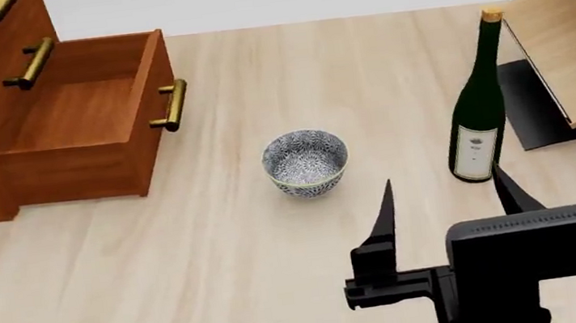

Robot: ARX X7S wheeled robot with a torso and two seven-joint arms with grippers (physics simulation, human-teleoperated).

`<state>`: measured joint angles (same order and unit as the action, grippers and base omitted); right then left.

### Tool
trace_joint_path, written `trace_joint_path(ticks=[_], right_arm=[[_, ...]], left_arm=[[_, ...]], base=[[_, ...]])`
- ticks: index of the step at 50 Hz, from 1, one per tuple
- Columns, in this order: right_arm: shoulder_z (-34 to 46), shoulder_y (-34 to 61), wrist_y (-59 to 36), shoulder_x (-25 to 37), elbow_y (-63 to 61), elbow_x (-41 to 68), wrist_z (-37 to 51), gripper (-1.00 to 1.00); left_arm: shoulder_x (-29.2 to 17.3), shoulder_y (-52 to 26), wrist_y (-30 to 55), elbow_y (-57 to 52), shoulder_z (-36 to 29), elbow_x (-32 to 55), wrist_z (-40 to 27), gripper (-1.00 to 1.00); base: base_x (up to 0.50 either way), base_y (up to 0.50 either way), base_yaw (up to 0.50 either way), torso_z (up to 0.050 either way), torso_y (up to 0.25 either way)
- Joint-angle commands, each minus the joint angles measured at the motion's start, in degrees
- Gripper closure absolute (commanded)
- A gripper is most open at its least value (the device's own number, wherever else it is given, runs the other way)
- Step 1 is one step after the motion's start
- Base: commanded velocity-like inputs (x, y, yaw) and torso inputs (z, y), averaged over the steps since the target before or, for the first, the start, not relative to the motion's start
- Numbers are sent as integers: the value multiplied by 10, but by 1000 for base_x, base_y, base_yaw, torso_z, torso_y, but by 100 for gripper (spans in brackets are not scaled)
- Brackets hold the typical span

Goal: Close the bottom drawer of the cabinet and open the top drawer.

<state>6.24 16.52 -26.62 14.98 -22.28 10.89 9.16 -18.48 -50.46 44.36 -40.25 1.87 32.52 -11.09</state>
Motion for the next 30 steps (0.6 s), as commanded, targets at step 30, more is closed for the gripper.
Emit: trace_joint_path(ticks=[30], right_arm=[[11, -11, 13, 9, -2, 12, 1, -100]], left_arm=[[-11, -10, 7, -11, -4, 11, -14, -100]], base=[[0, 500, 0, 0, 0]])
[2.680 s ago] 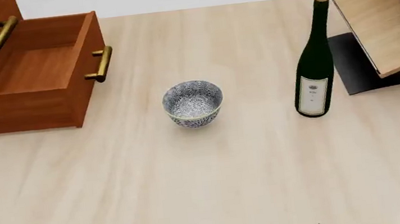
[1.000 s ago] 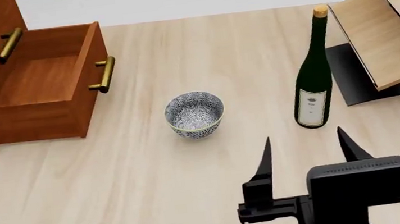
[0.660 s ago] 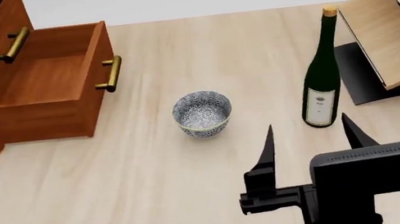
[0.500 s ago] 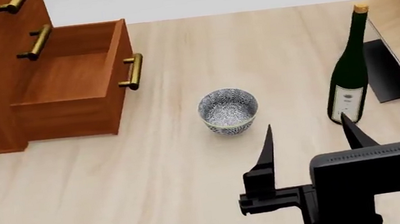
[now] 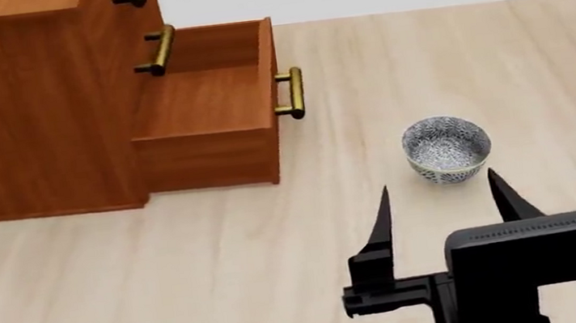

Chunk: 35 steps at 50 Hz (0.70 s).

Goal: Close the bottom drawer of the cabinet and open the top drawer.

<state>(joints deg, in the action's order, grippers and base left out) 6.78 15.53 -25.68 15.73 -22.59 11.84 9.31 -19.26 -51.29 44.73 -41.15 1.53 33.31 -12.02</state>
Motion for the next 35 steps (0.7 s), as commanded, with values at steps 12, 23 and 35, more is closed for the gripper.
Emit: trace_joint_path(ticks=[12, 23, 35], right_arm=[[5, -7, 13, 5, 3, 4, 1, -100], [2, -12, 19, 6, 0, 1, 11, -100], [4, -12, 22, 7, 5, 9, 9, -100]], left_arm=[[-8, 3, -8, -1, -19, -12, -4, -100], [-5, -6, -5, 5, -25, -9, -8, -100], [-3, -6, -15, 6, -28, -12, -12, -100]], base=[[0, 500, 0, 0, 0], [0, 407, 0, 0, 0], [0, -3, 0, 0, 0]])
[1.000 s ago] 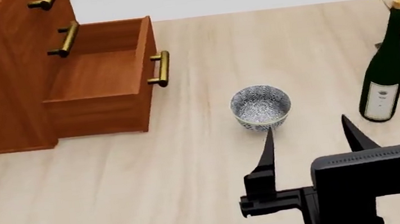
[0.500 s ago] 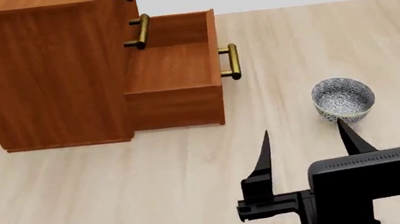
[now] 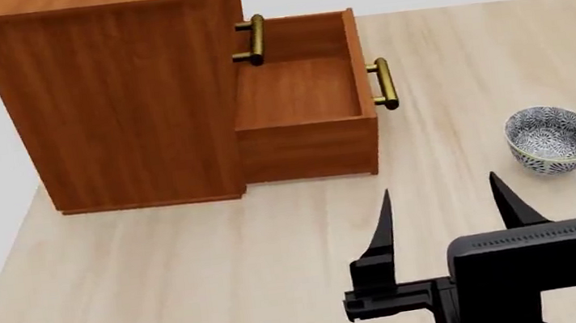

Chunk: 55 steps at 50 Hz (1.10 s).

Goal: Close the bottom drawer of the cabinet and open the top drawer.

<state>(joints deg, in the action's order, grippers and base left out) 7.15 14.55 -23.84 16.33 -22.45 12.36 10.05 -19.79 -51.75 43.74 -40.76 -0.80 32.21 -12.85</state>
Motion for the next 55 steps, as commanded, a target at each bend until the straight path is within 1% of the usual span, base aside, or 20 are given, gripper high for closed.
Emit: trace_joint_path(ticks=[1, 13, 55], right_arm=[[1, -2, 5, 0, 4, 3, 2, -100], [3, -1, 4, 4, 4, 3, 6, -100], [8, 4, 1, 11, 1, 15, 12, -100]], left_arm=[[3, -2, -5, 3, -3, 0, -4, -100], [6, -3, -9, 1, 3, 9, -8, -100], [3, -11, -13, -1, 2, 28, -14, -100]], base=[[0, 0, 0, 0, 0], [270, 0, 0, 0, 0], [358, 0, 0, 0, 0]])
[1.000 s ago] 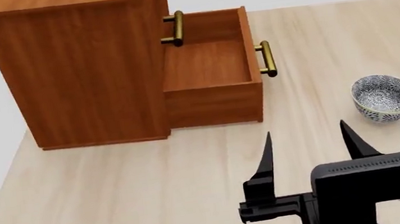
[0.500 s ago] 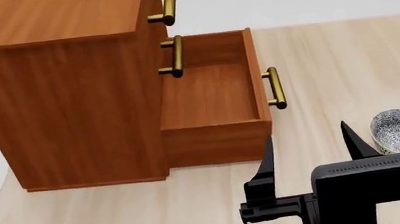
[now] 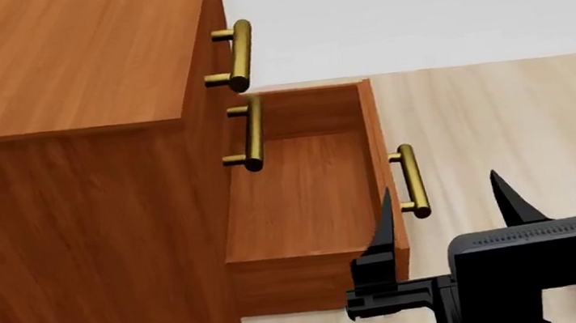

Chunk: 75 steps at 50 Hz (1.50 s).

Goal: Close the bottom drawer of the cabinet and open the top drawer.

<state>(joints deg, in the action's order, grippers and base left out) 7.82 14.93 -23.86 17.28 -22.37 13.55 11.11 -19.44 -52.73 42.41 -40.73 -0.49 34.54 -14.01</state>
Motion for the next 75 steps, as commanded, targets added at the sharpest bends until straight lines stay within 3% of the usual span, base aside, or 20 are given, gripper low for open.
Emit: trace_joint_path(ticks=[1, 11, 35, 75], right_arm=[[1, 0, 0, 2, -1, 3, 1, -100], [4, -1, 3, 2, 2, 3, 5, -100], [6, -2, 9, 5, 1, 10, 6, -100], [12, 1, 11, 11, 2, 16, 11, -100]], left_arm=[[-1, -2, 0, -2, -1, 5, -3, -100], [-4, 4, -4, -6, 0, 7, -4, -100], [-5, 0, -1, 2, -2, 15, -12, -100], [-13, -8, 1, -1, -10, 23, -22, -100]], base=[[359, 0, 0, 0, 0], [358, 0, 0, 0, 2], [-2, 0, 0, 0, -4], [-1, 0, 0, 0, -177]])
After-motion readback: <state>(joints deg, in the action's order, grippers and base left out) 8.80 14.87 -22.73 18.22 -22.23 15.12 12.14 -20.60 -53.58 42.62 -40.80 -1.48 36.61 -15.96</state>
